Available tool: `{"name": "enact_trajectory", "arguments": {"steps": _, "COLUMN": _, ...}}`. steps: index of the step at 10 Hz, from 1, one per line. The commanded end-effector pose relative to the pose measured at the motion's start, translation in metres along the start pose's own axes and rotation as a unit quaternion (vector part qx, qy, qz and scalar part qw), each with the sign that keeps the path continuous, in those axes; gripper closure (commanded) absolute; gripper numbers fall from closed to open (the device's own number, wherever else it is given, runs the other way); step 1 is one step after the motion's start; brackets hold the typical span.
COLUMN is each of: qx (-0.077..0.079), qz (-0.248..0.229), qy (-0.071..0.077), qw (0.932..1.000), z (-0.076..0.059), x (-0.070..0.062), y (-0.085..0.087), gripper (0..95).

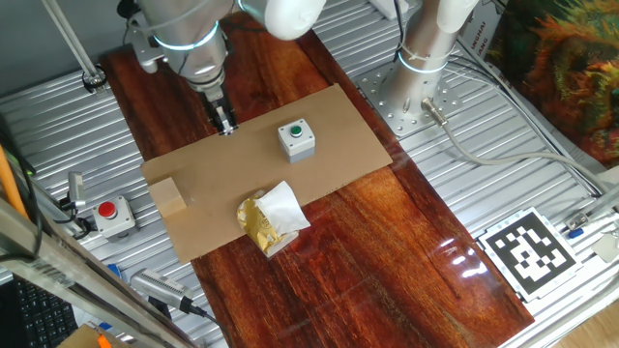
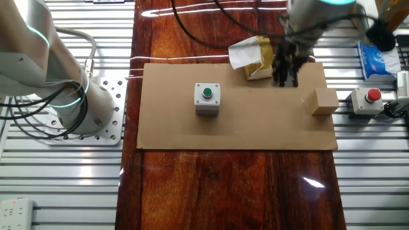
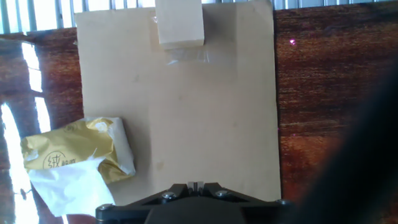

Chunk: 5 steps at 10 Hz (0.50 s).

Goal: Hold a small block with the gripper and sweep it from left to right on the table

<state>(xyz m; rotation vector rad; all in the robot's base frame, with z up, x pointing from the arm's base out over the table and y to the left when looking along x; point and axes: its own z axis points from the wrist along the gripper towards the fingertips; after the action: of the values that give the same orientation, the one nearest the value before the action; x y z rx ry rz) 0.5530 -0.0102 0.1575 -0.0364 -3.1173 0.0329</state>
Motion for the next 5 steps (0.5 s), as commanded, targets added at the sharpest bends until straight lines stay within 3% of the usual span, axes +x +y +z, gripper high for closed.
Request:
{"name": "enact_trajectory", "arguments": {"steps": 1, "qx": -0.002, "qz": 0.002, "qy": 0.007, "qw": 1.0, "z": 0.009, "x": -0.034, "y": 0.0, "gripper": 95.0}}
{"name": "enact_trajectory", "arguments": {"steps": 2, "qx": -0.002, "qz": 0.003, "qy": 0.009, "qw": 0.9999, "z": 0.006, "x": -0.051, "y": 0.002, "gripper": 95.0}}
{"name": "enact_trajectory", "arguments": {"steps": 5, "qx": -0.003, "qz": 0.005, "qy": 0.01, "qw": 0.9999, "z": 0.004, "x": -0.073, "y": 0.005, "gripper": 95.0}}
